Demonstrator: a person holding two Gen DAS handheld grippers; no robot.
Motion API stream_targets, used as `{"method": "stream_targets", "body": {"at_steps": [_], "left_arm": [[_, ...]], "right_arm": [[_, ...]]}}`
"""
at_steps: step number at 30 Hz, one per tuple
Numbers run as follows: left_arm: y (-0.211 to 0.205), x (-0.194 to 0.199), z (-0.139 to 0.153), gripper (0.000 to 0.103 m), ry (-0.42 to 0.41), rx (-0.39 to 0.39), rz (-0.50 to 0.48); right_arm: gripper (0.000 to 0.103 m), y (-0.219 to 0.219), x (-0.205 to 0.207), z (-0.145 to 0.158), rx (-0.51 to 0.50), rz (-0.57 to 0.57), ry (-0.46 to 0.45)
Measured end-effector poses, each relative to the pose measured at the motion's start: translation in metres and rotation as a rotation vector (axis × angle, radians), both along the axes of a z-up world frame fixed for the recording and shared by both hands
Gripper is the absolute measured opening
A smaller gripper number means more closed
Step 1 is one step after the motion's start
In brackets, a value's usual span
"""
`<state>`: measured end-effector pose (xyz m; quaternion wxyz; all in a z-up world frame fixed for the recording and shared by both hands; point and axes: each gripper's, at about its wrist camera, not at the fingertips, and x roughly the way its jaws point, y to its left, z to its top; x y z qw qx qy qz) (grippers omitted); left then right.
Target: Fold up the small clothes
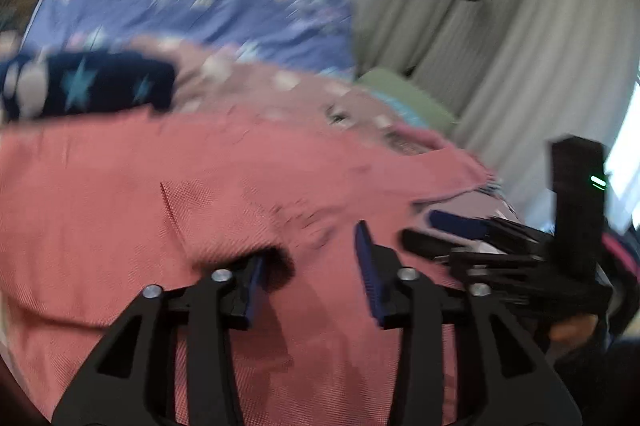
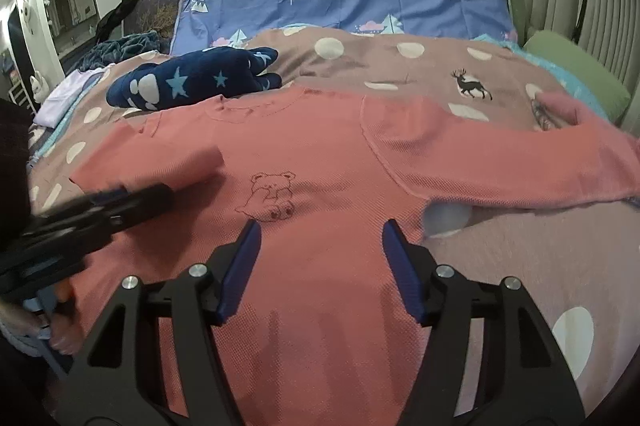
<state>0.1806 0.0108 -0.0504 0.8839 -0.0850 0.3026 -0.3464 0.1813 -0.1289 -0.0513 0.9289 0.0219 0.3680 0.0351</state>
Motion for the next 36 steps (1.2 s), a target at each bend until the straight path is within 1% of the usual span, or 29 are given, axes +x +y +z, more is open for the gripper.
{"method": "stream_targets", "body": {"at_steps": [2,4,6,8,10,12,14,15,16,18,20,22,23,26,28,29,30,33,35,36], "left_arm": [[-0.005,-0.005,0.004,0.045,-0.021,0.028,-0.022],[-0.003,-0.007,0.002,0.045,-0.01,0.04,-0.014],[0.003,-0.007,0.0,0.045,0.007,0.059,0.007],[0.014,-0.007,-0.001,0.045,0.012,0.099,0.052],[0.028,-0.009,0.0,0.049,-0.001,0.171,0.132],[0.047,-0.015,0.002,0.053,-0.033,0.229,0.214],[0.065,-0.017,0.003,0.057,-0.05,0.271,0.29],[0.079,-0.018,0.003,0.059,-0.061,0.306,0.357],[0.087,-0.019,0.002,0.06,-0.064,0.322,0.396],[0.109,-0.016,-0.002,0.06,-0.05,0.357,0.488],[0.124,-0.012,-0.007,0.06,-0.021,0.393,0.548],[0.137,-0.007,-0.014,0.06,0.024,0.419,0.577],[0.141,-0.006,-0.017,0.06,0.038,0.428,0.576],[0.147,0.004,-0.028,0.061,0.091,0.422,0.563],[0.154,0.011,-0.036,0.061,0.145,0.409,0.565],[0.157,0.012,-0.038,0.061,0.164,0.4,0.571],[0.16,0.012,-0.04,0.061,0.179,0.389,0.576],[0.163,0.014,-0.045,0.061,0.202,0.365,0.579],[0.16,0.014,-0.047,0.061,0.201,0.383,0.578],[0.158,0.014,-0.047,0.061,0.2,0.389,0.576]], "right_arm": [[0.068,0.002,0.001,-0.004,-0.019,-0.021,0.021],[0.068,-0.002,-0.001,-0.009,-0.016,-0.037,0.045],[0.068,-0.007,-0.002,-0.011,-0.013,-0.053,0.064],[0.067,-0.009,-0.004,-0.012,-0.016,-0.056,0.068],[0.064,-0.007,-0.006,-0.011,-0.02,-0.039,0.064],[0.064,0.001,-0.007,-0.008,-0.023,-0.006,0.054],[0.064,0.015,-0.009,-0.005,-0.028,0.046,0.034],[0.064,0.024,-0.01,-0.004,-0.034,0.074,0.023],[0.064,0.037,-0.01,-0.003,-0.047,0.118,0.012],[0.064,0.062,-0.011,-0.004,-0.086,0.198,0.001],[0.064,0.095,-0.009,-0.011,-0.183,0.275,-0.009],[0.064,0.116,-0.002,-0.019,-0.255,0.284,-0.015],[0.064,0.122,0.005,-0.023,-0.259,0.28,-0.004],[0.062,0.124,0.023,-0.03,-0.231,0.241,0.03],[0.06,0.106,0.03,-0.03,-0.201,0.158,0.034],[0.06,0.092,0.031,-0.029,-0.159,0.12,0.039],[0.06,0.07,0.031,-0.028,-0.072,0.08,0.06],[0.059,0.021,0.029,-0.033,0.104,-0.01,0.132],[0.057,0.003,0.025,-0.038,0.169,-0.034,0.167],[0.056,-0.002,0.024,-0.038,0.19,-0.033,0.169]]}}
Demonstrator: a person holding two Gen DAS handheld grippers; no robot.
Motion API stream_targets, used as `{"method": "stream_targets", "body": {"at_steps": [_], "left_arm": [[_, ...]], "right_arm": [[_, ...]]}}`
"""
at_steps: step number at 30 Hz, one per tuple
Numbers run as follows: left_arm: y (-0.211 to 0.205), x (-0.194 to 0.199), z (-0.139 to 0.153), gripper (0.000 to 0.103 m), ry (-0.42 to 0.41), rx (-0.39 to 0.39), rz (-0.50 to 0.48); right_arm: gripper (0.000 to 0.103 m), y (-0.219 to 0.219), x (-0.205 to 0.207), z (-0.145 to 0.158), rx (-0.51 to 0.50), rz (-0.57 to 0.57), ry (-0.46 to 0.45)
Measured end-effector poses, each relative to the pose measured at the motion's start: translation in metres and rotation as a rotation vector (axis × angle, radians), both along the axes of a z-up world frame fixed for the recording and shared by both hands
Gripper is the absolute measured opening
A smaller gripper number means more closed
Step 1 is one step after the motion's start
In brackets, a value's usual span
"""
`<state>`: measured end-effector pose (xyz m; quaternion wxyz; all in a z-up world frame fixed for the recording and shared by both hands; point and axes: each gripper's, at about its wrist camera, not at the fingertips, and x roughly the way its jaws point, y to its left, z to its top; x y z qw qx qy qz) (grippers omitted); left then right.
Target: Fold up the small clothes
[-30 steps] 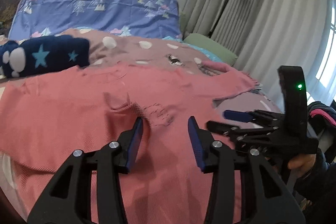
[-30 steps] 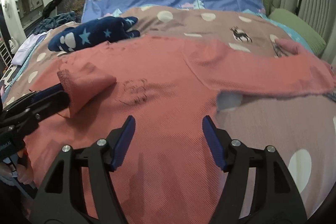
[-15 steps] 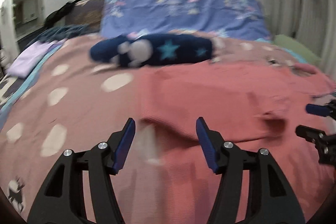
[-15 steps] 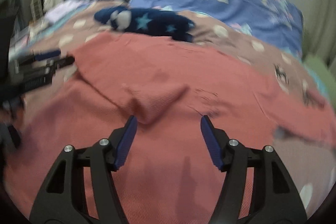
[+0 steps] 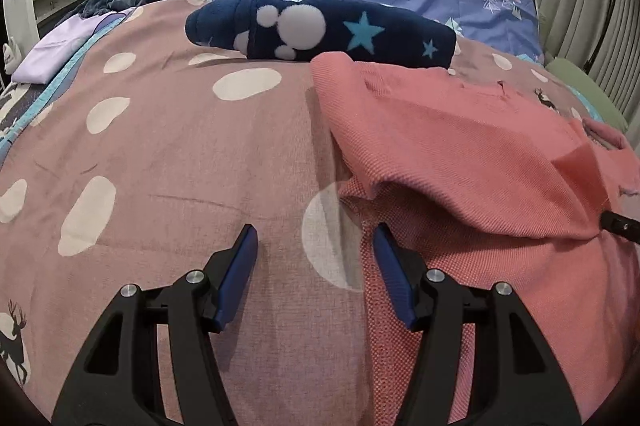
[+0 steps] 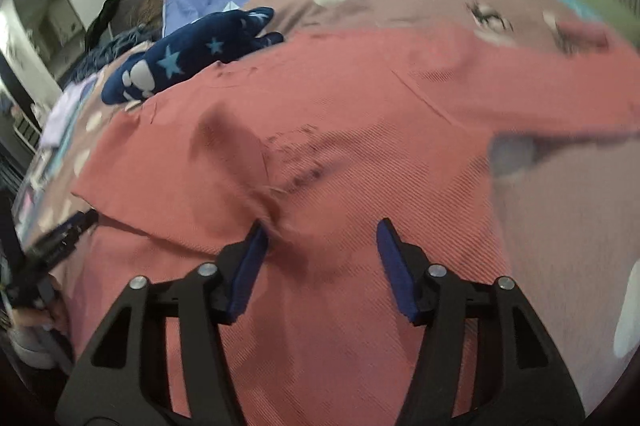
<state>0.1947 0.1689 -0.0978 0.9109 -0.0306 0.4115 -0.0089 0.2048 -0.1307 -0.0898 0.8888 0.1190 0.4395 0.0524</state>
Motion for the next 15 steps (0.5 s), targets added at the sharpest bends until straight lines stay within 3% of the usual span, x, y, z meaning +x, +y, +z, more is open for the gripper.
{"method": "stream_targets", "body": {"at_steps": [5,11,12,13,15], "left_arm": [[-0.003,0.005,0.0,0.061,0.006,-0.003,-0.003],[-0.002,0.036,0.0,0.061,0.016,0.011,0.007],[-0.002,0.038,0.0,0.061,0.019,0.015,0.008],[-0.003,0.041,-0.001,0.061,0.02,0.025,0.011],[-0.004,0.04,-0.001,0.061,0.016,0.032,0.011]], "right_arm": [[0.06,0.0,0.008,0.004,0.098,0.056,-0.01],[0.059,0.007,0.044,-0.006,0.136,0.072,0.001],[0.046,0.008,0.048,-0.007,0.14,0.067,-0.005],[0.027,0.009,0.054,-0.007,0.142,0.064,-0.009],[0.006,0.015,0.062,-0.005,0.14,0.095,0.008]]}}
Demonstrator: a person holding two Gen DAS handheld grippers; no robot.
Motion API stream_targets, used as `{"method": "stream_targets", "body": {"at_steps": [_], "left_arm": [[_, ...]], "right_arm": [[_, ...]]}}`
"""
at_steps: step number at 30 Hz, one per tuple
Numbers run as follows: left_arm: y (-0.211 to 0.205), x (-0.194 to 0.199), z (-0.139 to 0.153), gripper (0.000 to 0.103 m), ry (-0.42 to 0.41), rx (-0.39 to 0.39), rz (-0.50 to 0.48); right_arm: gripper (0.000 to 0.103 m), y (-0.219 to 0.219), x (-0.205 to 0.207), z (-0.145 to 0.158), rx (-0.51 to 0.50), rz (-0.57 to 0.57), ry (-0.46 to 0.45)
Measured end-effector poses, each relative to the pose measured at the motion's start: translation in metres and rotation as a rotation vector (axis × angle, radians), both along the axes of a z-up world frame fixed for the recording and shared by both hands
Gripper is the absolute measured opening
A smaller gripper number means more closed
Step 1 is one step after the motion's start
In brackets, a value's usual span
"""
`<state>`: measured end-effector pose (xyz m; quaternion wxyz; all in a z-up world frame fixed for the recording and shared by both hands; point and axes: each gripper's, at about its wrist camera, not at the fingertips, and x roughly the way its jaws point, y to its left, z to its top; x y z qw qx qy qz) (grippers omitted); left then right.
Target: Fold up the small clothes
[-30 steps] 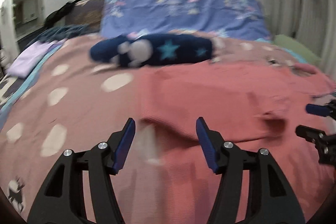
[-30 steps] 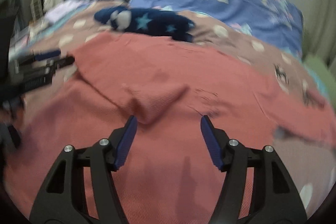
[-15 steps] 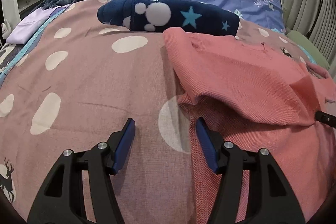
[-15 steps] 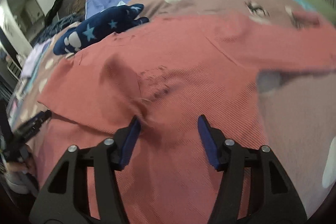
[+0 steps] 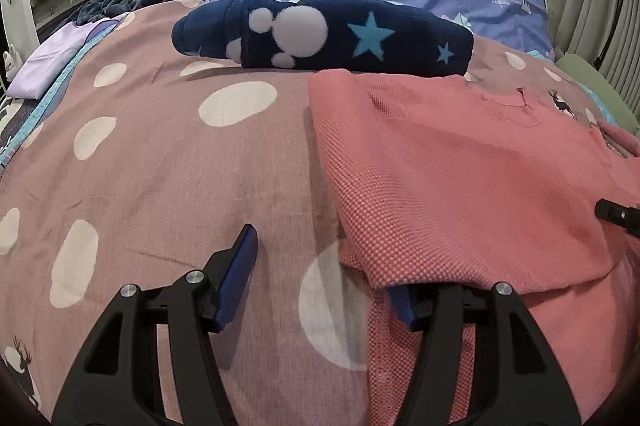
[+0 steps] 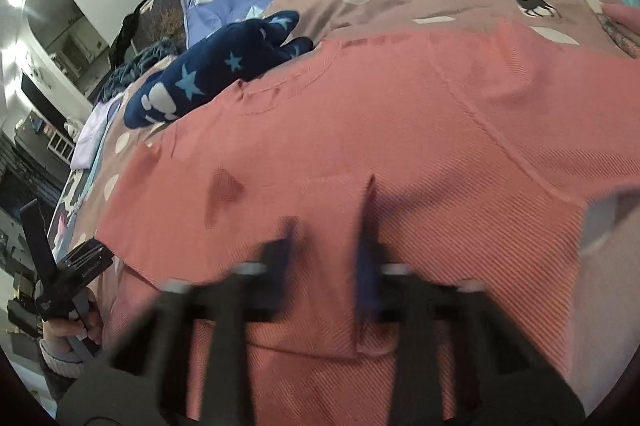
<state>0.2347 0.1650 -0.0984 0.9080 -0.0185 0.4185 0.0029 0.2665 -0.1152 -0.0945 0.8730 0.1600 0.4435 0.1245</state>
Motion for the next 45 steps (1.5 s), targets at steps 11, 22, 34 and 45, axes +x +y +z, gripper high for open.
{"method": "stream_targets", "body": {"at_steps": [11,22,34,45], "left_arm": [[-0.011,-0.012,0.004,0.064,-0.02,0.098,-0.017],[-0.008,-0.015,0.002,0.064,-0.009,0.103,-0.01],[-0.013,-0.026,0.007,0.022,-0.023,0.085,-0.058],[-0.103,-0.033,0.063,0.014,-0.173,0.109,-0.21]], "right_arm": [[0.009,-0.041,0.009,0.054,-0.159,-0.144,-0.235],[0.031,-0.059,-0.01,0.041,-0.072,-0.147,-0.22],[0.054,-0.027,-0.007,-0.01,-0.152,0.02,-0.099],[0.021,-0.069,-0.024,0.004,0.027,-0.099,-0.092]]}}
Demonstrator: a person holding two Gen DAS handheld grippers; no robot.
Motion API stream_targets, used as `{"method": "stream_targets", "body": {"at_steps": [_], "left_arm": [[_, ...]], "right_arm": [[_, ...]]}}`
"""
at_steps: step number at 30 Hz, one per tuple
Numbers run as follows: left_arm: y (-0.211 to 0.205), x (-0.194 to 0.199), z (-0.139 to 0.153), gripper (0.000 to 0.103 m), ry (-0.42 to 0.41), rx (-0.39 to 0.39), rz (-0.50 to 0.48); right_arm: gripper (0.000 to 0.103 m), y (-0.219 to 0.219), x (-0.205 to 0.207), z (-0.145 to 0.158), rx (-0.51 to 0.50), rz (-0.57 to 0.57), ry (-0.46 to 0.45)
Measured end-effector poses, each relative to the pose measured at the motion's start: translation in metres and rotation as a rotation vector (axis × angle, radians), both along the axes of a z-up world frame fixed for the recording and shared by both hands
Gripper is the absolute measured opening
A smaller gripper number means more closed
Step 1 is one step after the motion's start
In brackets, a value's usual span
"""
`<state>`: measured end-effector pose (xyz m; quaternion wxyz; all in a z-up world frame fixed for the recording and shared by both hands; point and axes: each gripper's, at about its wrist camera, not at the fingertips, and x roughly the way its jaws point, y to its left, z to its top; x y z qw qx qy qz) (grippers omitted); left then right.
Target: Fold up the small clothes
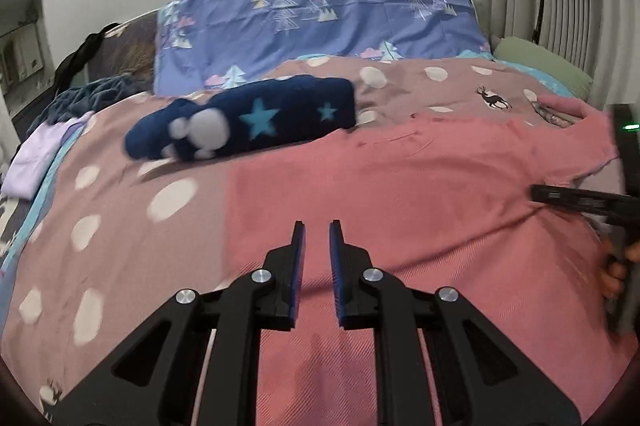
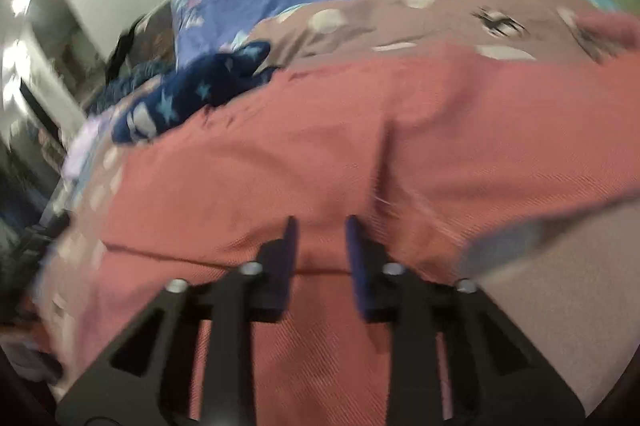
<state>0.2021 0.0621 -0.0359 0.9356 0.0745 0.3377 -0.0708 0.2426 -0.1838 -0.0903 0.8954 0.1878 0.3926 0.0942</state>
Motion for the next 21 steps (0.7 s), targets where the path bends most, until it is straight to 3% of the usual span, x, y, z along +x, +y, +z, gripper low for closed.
{"method": "stream_targets", "body": {"at_steps": [3,5,6,7,9,13,15,18,21], "left_arm": [[-0.021,0.042,-0.028,0.014,0.052,0.037,0.009],[-0.022,0.063,-0.056,0.014,0.123,0.068,0.033],[-0.022,0.072,-0.07,0.015,0.178,0.066,0.039],[-0.02,0.072,-0.071,0.015,0.174,0.056,0.038],[-0.017,0.071,-0.066,0.016,0.166,0.04,0.042],[-0.022,0.071,-0.071,0.017,0.158,0.079,0.044],[-0.025,0.068,-0.071,0.017,0.149,0.111,0.047],[-0.031,0.067,-0.073,0.017,0.135,0.161,0.052],[-0.032,0.066,-0.071,0.017,0.131,0.17,0.053]], "right_arm": [[0.021,-0.05,-0.025,0.021,0.08,-0.095,-0.048],[0.03,-0.105,-0.048,0.039,0.099,-0.211,-0.111],[0.042,-0.126,-0.055,0.043,0.103,-0.257,-0.125],[0.047,-0.158,-0.065,0.046,0.111,-0.326,-0.139],[0.047,-0.211,-0.081,0.044,0.141,-0.458,-0.134],[0.045,-0.294,-0.103,0.01,0.385,-0.667,-0.087],[0.042,-0.309,-0.1,-0.001,0.436,-0.699,-0.096],[0.049,-0.31,-0.087,0.002,0.391,-0.696,-0.117],[0.043,-0.309,-0.079,0.003,0.353,-0.742,-0.114]]}}
